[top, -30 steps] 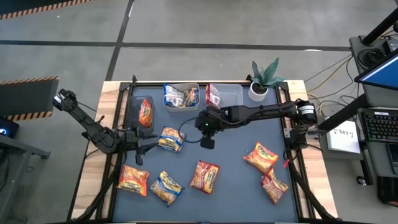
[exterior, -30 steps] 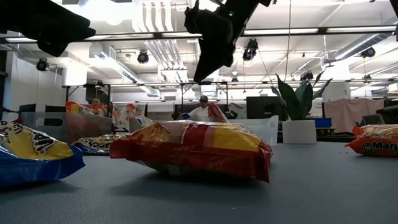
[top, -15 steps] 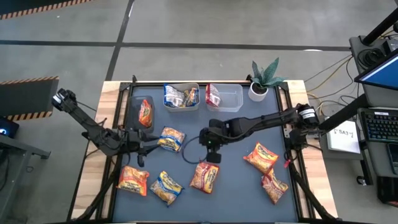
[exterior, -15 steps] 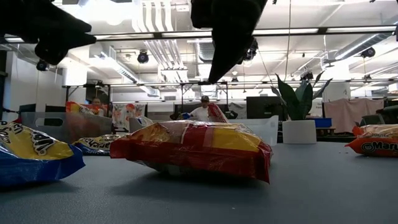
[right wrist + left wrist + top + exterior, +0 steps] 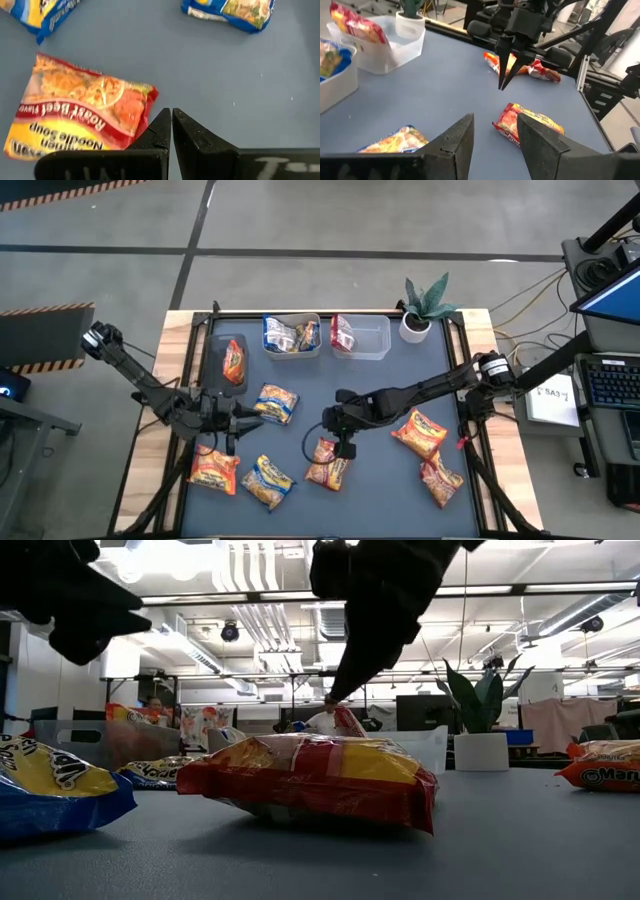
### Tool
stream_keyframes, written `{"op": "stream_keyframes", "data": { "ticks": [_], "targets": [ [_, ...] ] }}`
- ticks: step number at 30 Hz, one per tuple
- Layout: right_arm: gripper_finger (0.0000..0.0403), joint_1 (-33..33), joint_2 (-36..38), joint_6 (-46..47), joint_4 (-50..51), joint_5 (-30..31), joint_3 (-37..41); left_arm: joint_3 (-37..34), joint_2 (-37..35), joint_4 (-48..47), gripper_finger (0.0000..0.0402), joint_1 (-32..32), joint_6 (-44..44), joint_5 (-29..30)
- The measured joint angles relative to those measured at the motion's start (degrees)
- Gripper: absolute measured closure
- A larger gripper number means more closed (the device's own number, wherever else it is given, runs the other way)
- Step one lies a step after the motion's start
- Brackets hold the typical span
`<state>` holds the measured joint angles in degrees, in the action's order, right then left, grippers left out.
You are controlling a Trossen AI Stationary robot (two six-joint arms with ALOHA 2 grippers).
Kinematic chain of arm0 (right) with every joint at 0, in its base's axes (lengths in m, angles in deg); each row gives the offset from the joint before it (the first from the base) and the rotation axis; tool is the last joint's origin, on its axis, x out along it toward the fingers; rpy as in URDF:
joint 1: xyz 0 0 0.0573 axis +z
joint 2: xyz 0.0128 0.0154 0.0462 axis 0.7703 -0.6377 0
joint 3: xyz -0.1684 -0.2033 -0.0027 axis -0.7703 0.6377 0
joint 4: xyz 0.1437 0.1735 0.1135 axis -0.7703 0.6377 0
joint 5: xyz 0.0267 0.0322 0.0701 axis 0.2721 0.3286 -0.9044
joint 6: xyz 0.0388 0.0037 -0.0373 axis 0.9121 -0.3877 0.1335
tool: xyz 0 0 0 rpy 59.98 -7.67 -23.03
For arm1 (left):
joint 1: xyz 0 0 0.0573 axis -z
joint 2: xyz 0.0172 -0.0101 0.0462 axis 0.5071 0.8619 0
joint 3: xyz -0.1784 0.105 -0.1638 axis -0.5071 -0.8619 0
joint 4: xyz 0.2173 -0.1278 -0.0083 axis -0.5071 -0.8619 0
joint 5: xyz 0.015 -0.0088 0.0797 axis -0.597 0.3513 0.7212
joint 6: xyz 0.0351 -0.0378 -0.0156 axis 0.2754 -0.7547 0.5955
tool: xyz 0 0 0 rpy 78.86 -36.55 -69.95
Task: Sort Maruchan noodles
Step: Put the red noodle pack into the transparent bin
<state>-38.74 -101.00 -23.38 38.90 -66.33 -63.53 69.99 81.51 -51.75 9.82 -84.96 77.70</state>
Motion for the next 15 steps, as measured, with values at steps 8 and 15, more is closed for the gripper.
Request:
{"op": "stream_keyframes", "data": {
  "ticks": [8, 15],
  "targets": [
    [0.0394, 0.15, 0.0, 0.57, -12.68, 0.04, 5.65, 0.05, 3.9, 0.18, 0.0269, 0.0, -3.87, -0.02],
    [0.0394, 0.12, 0.0, 1.07, -21.19, 0.09, 8.61, 0.07, 6.25, 0.27, 0.0269, 0.0, -8.1, -2.86]
  ]
}}
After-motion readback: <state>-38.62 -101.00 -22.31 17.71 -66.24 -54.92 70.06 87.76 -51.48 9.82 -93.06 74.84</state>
